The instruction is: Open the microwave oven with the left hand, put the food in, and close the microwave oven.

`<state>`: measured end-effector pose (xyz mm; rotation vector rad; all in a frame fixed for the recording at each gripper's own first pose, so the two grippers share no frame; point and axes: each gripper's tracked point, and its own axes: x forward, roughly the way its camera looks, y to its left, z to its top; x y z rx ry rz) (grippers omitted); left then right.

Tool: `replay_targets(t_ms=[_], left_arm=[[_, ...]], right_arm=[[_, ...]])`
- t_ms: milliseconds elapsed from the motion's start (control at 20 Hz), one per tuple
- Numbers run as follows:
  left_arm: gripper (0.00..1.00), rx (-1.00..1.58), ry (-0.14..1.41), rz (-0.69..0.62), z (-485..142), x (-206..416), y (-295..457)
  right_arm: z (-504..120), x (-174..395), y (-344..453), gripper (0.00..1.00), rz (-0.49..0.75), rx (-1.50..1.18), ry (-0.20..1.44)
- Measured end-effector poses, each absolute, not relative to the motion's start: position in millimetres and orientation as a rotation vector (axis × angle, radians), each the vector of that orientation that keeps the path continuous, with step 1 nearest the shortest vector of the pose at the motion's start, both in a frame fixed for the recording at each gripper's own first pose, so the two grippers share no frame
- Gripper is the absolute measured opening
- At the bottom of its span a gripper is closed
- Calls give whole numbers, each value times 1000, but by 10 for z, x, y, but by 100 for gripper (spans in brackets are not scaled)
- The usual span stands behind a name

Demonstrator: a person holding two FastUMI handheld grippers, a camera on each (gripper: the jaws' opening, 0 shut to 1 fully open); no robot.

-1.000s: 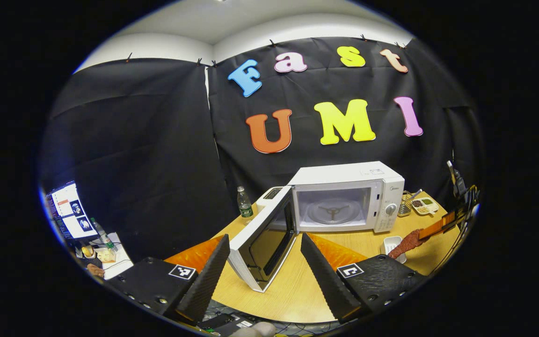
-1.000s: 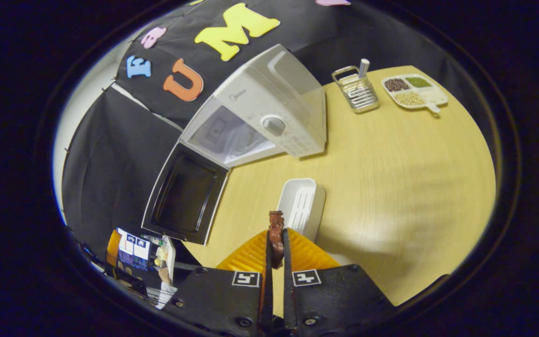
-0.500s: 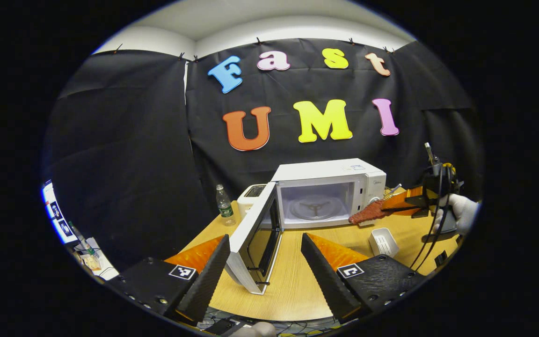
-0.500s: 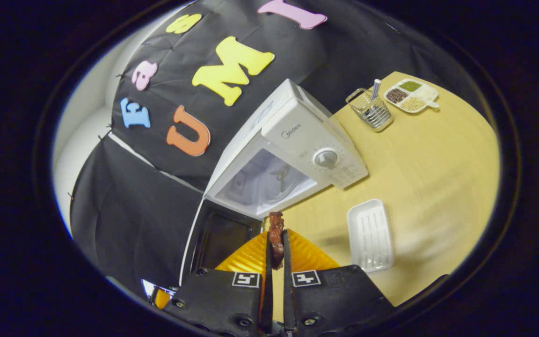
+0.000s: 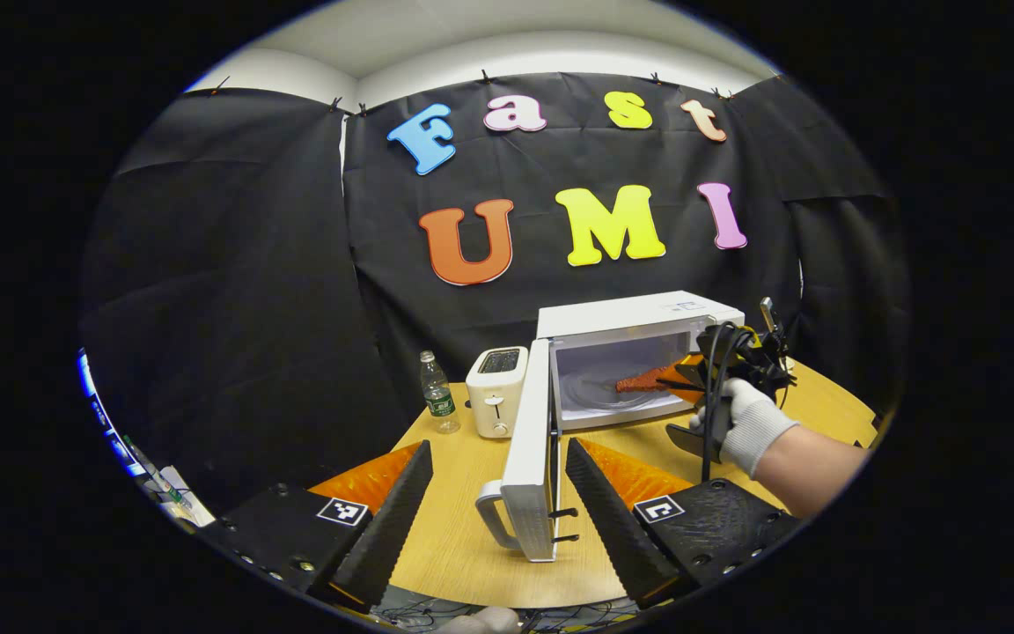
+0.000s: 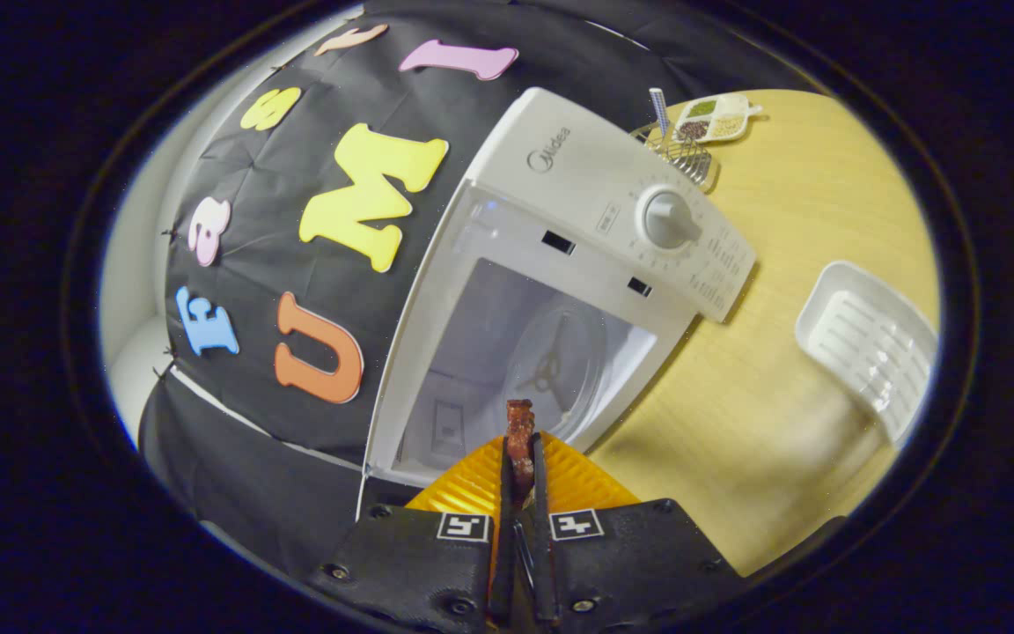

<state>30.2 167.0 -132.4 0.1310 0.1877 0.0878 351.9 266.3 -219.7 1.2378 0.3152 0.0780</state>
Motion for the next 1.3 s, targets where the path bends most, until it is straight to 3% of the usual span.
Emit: replay_targets(t_ms=[300, 500, 600, 650, 700, 750, 800, 900, 950, 1000, 1100, 1150, 1200, 1300], left_arm=[[94, 130, 175, 79, -1439, 543, 1951], [94, 151, 191, 99, -1568, 560, 2136], [94, 143, 193, 98, -1562, 581, 2170], [94, 143, 193, 99, -1561, 592, 2195], [94, 141, 193, 104, -1568, 599, 2218], [94, 131, 195, 103, -1570, 621, 2220], [94, 122, 200, 98, -1584, 624, 2190], [94, 132, 198, 95, -1580, 628, 2191], [94, 135, 196, 97, -1569, 626, 2200], [94, 134, 195, 98, -1579, 626, 2201], [94, 135, 194, 112, -1572, 608, 2248], [94, 134, 188, 115, -1557, 596, 2258], [94, 133, 182, 122, -1538, 595, 2281], [94, 130, 174, 129, -1497, 602, 2327]], right_arm=[[-2493, 4259, 3071, 12, -5, 1171, 313], [-2595, 4411, 2983, 13, -44, 1148, 272], [-2679, 4413, 2925, 16, -73, 1071, 270], [-2727, 4410, 2880, 22, -95, 1020, 272], [-2747, 4402, 2856, 12, -98, 990, 272], [-2768, 4394, 2862, 17, -101, 963, 279], [-2800, 4369, 2815, 31, -119, 931, 287], [-2803, 4353, 2781, 42, -127, 869, 283], [-2790, 4339, 2773, 36, -126, 835, 284], [-2759, 4315, 2776, 41, -123, 805, 280], [-2615, 4254, 2757, 64, -112, 739, 264], [-2536, 4190, 2743, 84, -107, 701, 251], [-2447, 4118, 2738, 80, -90, 674, 246], [-2257, 3875, 2700, 91, -65, 625, 248]])
